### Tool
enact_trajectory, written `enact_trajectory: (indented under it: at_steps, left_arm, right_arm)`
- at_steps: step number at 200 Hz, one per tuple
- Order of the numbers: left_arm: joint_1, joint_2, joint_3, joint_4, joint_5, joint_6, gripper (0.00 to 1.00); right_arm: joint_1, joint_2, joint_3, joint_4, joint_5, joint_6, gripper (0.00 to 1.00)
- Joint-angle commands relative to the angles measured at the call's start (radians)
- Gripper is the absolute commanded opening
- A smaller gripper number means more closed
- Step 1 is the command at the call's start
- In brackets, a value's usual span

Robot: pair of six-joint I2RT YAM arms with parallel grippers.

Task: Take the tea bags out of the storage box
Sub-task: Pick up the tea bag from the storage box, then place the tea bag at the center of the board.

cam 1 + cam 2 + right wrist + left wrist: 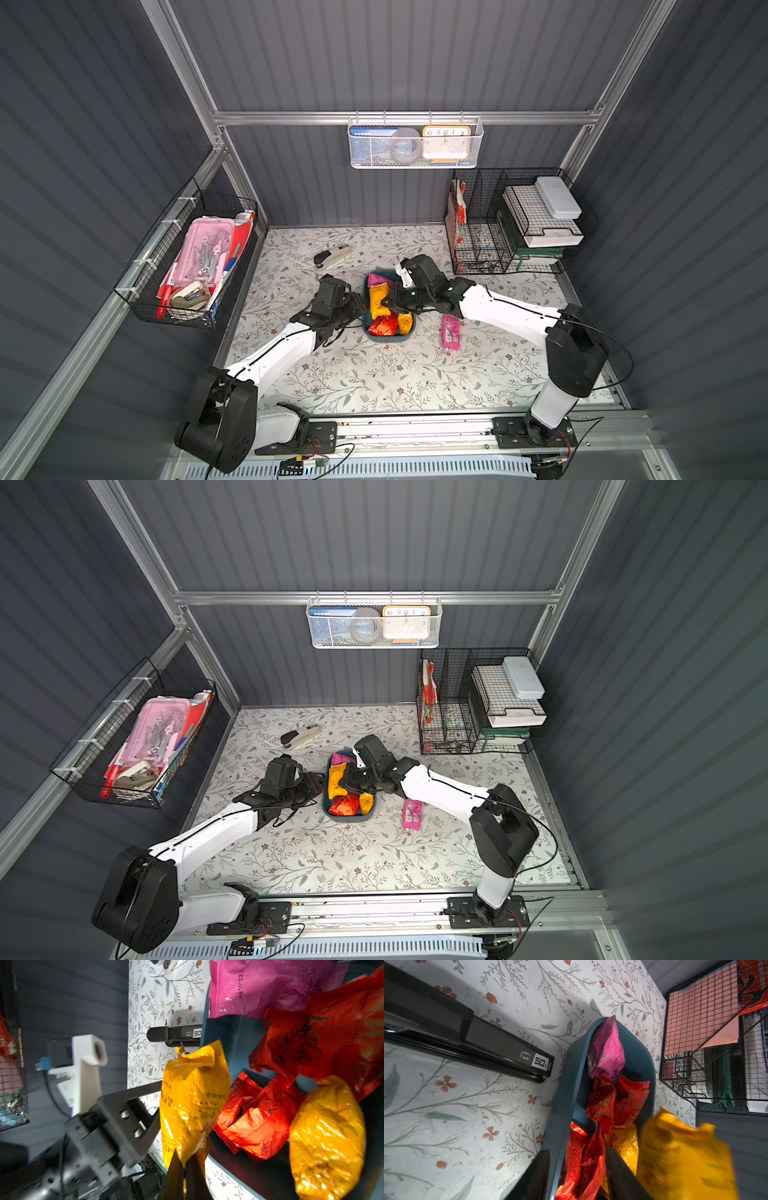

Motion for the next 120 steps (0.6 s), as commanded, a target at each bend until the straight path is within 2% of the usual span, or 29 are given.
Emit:
enact_trajectory:
  at_steps: [1, 20, 71, 120]
  left_arm:
    - [0.001, 0.027, 0.027, 0.003, 0.030, 0.063, 0.48]
    - [0.001, 0.026, 0.022, 0.002, 0.033, 0.082, 0.48]
    - [0.001, 0.036, 0.016, 0.004, 0.042, 0.119, 0.48]
    - [0.001, 0.047, 0.001, 0.018, 0.053, 0.128, 0.48]
  right_arm:
    - [-0.004, -0.081, -0.053, -0.078, 0.052, -0.039, 0.00]
    - [-0.014, -0.163, -0.105, -0.155, 0.160, -0.050, 0.00]
    - [-0.114, -0.340, -0.264, -0.318, 0.277, -0.068, 0.00]
    - [-0.120, -0.323, -0.346, -0.330, 0.201, -0.079, 0.00]
